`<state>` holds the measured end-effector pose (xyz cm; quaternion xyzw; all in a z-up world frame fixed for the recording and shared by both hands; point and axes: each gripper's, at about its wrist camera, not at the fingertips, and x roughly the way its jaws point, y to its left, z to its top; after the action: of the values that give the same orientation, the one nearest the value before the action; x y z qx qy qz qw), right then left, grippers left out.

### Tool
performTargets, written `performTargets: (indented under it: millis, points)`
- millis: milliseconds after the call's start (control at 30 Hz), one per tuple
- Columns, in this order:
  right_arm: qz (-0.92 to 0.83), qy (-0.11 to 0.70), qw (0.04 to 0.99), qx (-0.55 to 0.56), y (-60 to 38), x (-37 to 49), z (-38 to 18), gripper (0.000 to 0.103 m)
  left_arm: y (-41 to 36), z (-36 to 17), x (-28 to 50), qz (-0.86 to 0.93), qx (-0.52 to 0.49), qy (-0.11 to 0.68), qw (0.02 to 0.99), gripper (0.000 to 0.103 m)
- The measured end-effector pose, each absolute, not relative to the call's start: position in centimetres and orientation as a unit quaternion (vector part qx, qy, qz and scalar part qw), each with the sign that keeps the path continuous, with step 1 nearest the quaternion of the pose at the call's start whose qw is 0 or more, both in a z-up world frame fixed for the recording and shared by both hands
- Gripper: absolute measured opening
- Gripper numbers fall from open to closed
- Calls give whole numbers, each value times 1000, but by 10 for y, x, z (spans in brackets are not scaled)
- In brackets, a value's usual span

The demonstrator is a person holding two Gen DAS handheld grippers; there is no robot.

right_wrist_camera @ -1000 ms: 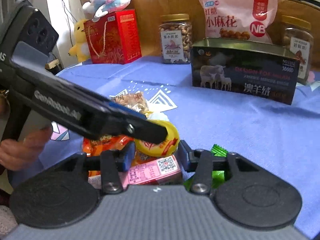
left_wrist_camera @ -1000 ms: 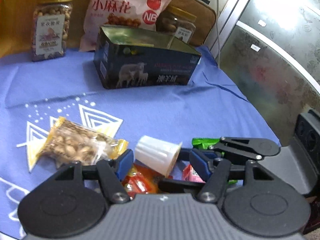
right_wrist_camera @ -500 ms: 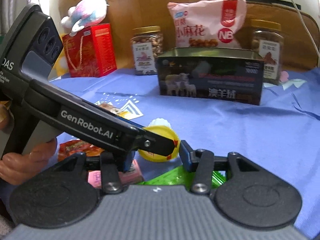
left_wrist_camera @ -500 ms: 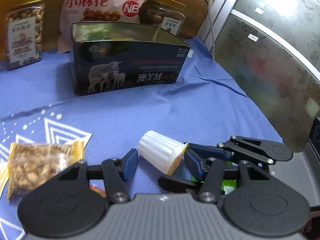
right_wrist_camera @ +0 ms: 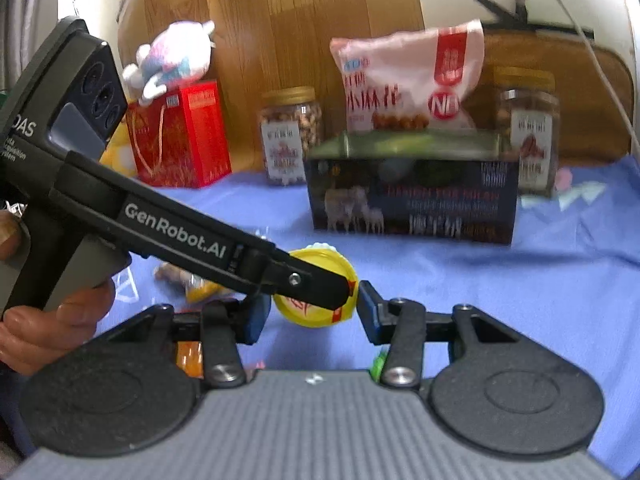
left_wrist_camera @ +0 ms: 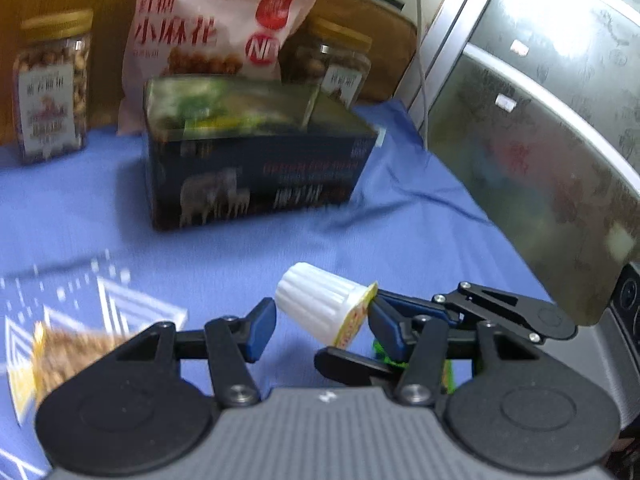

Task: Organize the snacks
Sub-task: 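Carry the yogurt cup into the tin box and release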

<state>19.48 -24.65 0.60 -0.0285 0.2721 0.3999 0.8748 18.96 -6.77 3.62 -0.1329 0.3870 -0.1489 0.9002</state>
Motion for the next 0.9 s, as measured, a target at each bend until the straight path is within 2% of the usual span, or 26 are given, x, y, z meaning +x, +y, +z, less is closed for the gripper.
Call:
performTargets:
  millis: [267,500,567,633,733,800,900]
  points:
    - [400,201,894,-32,-232,241,37,50,-59,82,235,-123,-103,332,929,54]
    - [403,203,891,-40,-196,298,36,50,-32,80,291,-77,-110,337,932,52]
    - [401,207,891,-53,-184,305,29,50,-30,75,298,-65,-104,338,933,55]
    - [400,217,888,-60,-175,312,19,52,-29,71,301,-50,-90,337,936,55]
    - [397,218,890,-50,-174,318,12,54,-29,67,304,-36,-67,332,940,65]
    - [394,220,891,-42,-177,320,13,63,-28,64,304,-30,-58,332,941,66]
    - [387,218,895,-35,-184,317,20,65,-21,69,295,-33,-71,327,942,66]
